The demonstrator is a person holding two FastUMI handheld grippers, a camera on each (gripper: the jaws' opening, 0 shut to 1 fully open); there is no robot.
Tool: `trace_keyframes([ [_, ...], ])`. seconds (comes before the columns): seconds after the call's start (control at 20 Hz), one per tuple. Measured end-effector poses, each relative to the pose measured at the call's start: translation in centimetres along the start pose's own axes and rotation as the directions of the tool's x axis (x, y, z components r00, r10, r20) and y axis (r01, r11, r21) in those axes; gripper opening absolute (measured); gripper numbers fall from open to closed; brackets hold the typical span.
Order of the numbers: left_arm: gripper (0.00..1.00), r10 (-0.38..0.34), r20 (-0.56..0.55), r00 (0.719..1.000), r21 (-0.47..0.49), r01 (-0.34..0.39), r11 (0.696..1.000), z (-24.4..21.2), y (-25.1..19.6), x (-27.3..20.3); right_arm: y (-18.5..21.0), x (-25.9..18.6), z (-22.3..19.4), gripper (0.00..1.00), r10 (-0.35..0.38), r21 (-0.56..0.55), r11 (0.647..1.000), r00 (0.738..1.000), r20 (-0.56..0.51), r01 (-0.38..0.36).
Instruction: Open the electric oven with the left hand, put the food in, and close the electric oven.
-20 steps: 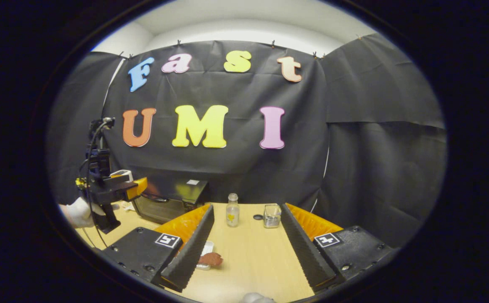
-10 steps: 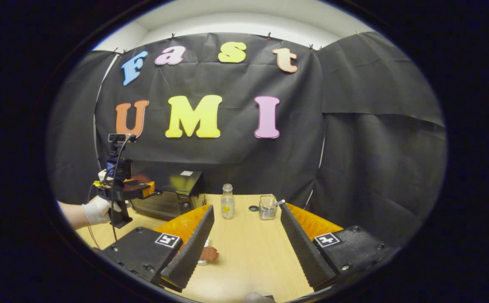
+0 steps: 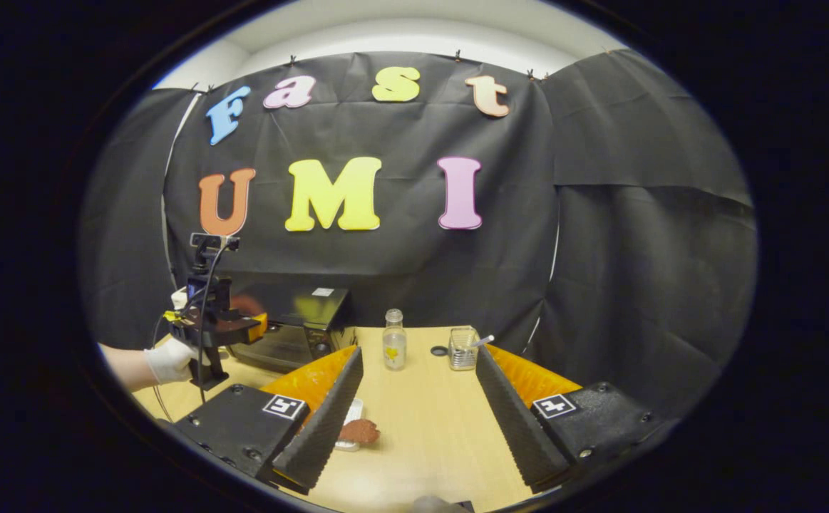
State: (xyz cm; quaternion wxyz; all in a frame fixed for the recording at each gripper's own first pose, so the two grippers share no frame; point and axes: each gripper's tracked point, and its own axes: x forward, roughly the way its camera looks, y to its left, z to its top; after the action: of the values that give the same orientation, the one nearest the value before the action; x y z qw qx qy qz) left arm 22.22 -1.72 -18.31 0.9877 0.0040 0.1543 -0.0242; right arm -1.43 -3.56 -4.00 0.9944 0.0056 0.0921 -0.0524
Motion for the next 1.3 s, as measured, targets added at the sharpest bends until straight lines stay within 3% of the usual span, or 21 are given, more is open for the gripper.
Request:
trace_keyframes([
  [0.05, 0.97, -0.002, 0.002, 1.000, 0.003, 0.002, 1.000, -0.1, 0.0, -0.4, 0.1, 0.0, 0.0, 1.00, 0.003, -0.002, 1.000, 1.000, 0.001, -0.003],
  [0.1, 0.98, -0.005, 0.006, 1.000, 0.005, 0.005, 1.000, -0.3, -0.1, -0.8, 0.1, 0.0, -0.1, 0.96, 0.005, -0.003, 1.000, 1.000, 0.000, -0.005],
  [0.45, 0.97, -0.027, -0.001, 1.000, 0.000, 0.027, 1.000, -2.6, -0.3, -4.2, 0.7, -0.9, -0.6, 0.96, 0.031, 0.000, 1.000, 1.000, -0.005, -0.031],
  [0.5, 0.97, -0.029, -0.001, 1.000, -0.001, 0.029, 1.000, -3.2, -0.3, -4.8, 0.8, -1.1, -0.8, 1.00, 0.035, -0.001, 0.999, 0.999, -0.007, -0.035],
  [0.7, 0.97, -0.040, -0.020, 0.999, -0.004, 0.040, 0.999, -5.7, -0.5, -7.0, 1.3, -1.4, -1.7, 0.96, 0.056, 0.000, 0.998, 0.998, -0.024, -0.056],
  [1.3, 0.97, -0.042, -0.147, 0.988, -0.015, 0.040, 0.999, -14.9, -1.3, -10.6, 1.2, -2.2, -3.6, 1.00, 0.074, -0.002, 0.997, 0.995, -0.065, -0.074],
])
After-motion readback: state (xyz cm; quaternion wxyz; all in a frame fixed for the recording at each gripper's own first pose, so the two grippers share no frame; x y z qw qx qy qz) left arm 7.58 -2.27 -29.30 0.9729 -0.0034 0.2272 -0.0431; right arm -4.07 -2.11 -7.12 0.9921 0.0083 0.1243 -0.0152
